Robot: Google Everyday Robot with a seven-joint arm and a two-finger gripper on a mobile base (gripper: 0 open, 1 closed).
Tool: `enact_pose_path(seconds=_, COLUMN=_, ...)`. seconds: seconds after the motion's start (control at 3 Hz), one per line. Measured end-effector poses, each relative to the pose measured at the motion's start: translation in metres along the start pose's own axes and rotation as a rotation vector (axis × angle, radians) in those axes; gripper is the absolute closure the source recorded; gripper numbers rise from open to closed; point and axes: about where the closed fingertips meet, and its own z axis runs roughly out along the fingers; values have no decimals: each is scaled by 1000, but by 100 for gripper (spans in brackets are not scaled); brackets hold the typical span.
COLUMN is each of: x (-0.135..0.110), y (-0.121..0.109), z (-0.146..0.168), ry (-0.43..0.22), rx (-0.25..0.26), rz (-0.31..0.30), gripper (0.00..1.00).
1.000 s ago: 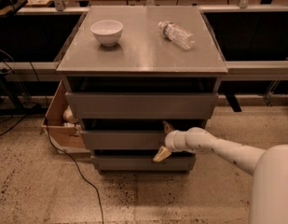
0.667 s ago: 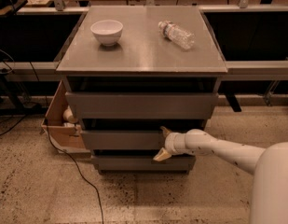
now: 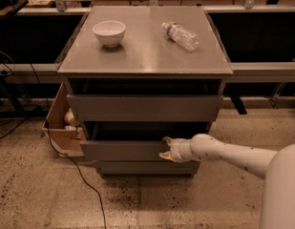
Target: Open middle drawer
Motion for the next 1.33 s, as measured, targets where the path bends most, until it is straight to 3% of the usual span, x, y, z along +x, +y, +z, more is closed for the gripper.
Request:
enact_pose_path(seconds=0.33, x=-4, y=-3, z=-5, ry=0, rx=0, rz=0, gripper=71)
enact_pose_path(seconds=0.67, x=-7, y=-5, z=-10, ry=0, rx=0, rz=0, gripper=48)
enact_pose_path(seconds=1.0, x=-5, y=13, z=-23, ry=42, rx=-44, rz=-17, gripper=17)
enact_pose_path(seconds=1.33, x=2, y=36, z=-41, ry=95, rx=-93, rz=-21, gripper=0)
